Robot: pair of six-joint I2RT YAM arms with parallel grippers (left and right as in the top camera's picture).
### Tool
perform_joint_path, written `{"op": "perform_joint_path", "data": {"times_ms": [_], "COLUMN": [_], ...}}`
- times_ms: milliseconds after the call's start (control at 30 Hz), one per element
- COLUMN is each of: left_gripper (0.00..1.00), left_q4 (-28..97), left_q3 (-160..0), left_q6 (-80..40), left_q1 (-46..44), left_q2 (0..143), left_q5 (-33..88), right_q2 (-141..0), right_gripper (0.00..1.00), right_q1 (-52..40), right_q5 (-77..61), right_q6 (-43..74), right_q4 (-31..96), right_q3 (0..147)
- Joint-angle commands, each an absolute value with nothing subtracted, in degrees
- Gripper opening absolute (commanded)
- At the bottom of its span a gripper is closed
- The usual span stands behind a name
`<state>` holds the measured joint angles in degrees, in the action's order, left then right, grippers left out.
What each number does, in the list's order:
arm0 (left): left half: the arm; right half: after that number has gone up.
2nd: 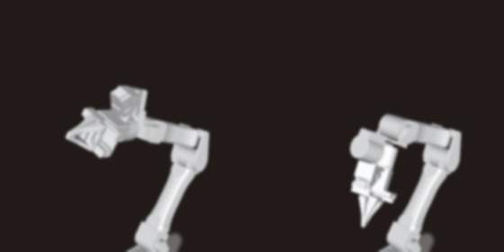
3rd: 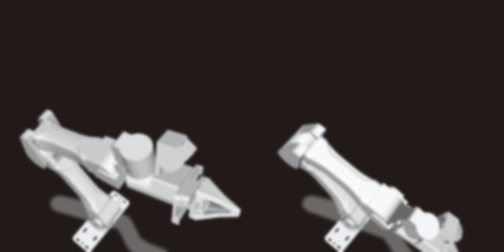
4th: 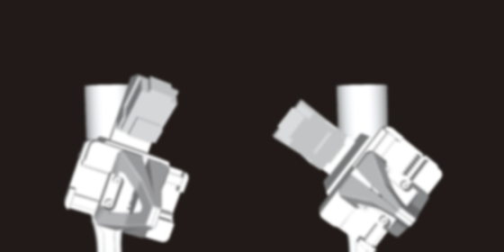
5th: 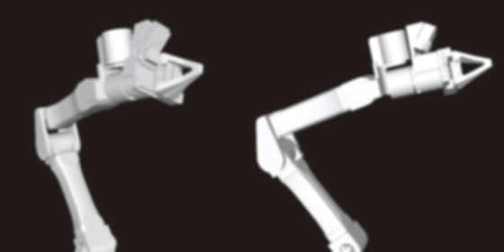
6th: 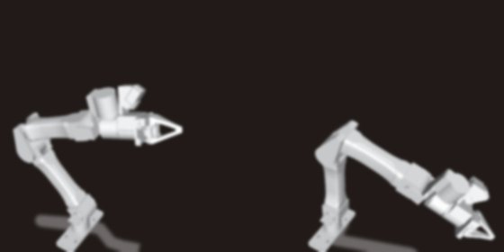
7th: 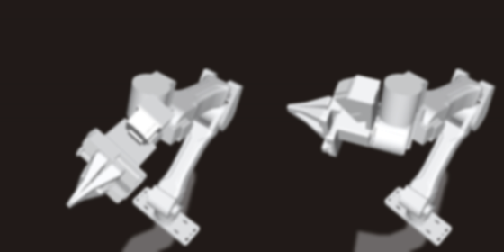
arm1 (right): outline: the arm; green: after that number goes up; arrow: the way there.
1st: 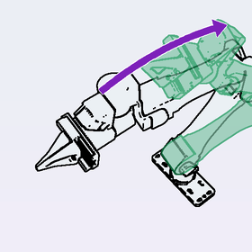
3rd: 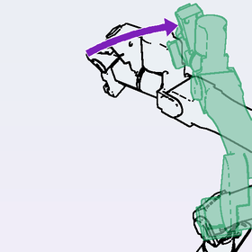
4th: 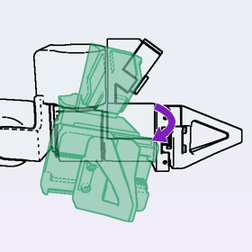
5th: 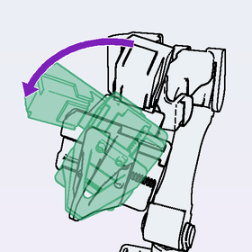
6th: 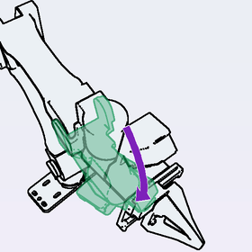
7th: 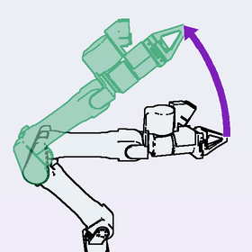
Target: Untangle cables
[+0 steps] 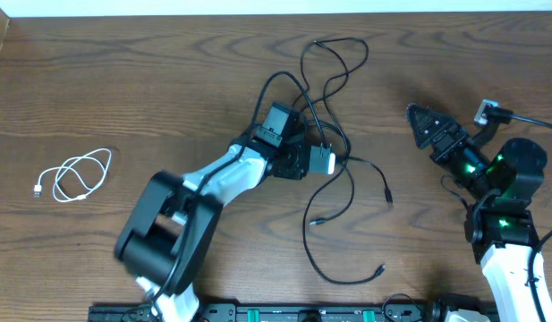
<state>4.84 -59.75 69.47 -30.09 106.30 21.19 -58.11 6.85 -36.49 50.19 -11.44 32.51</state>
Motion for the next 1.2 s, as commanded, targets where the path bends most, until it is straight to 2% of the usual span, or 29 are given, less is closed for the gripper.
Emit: {"op": "perform_joint_path", "data": {"times_ms": [0,100,333,567,667,800,1033,1167], "left_gripper": [0.07,0.07,0.08,0.07,0.08,0.07,0.07,0.07], "left_q4": [2.4,0.2,-2.1,-4.1,-4.5,-4.9,-4.8,-4.9], "left_q3": [-60.3,-60.3,-60.3,-60.3,-60.3,-60.3,-60.3,-60.3], "left_q6": [52.1,42.7,32.0,13.6,6.3,2.3,2.2,2.0], "left_q1": [-31.4,-31.7,-31.7,-31.7,-31.7,-31.7,-33.0,-36.4], "left_q2": [92.7,84.5,74.6,74.3,74.3,74.3,74.3,74.3], "left_q5": [19.0,21.8,22.4,6.9,3.2,6.3,20.2,20.6], "right_q2": [-57.8,-57.8,-57.8,-57.8,-57.8,-57.8,-59.5,-61.9], "right_gripper": [0.89,0.92,0.97,0.96,0.9,0.88,0.83,0.82], "right_q1": [7.0,6.6,0.9,-4.4,-6.0,-8.6,-10.8,-11.0], "right_q5": [-43.6,-46.9,-46.9,-46.6,-47.3,-46.1,-41.0,-40.8], "right_q6": [52.8,56.7,65.5,69.4,69.4,66.8,65.9,65.9], "right_q4": [-14.3,-17.9,-22.9,-29.8,-29.5,-25.9,-23.6,-23.6], "right_q3": [33.0,33.0,33.0,33.0,33.0,33.0,33.0,33.0]}}
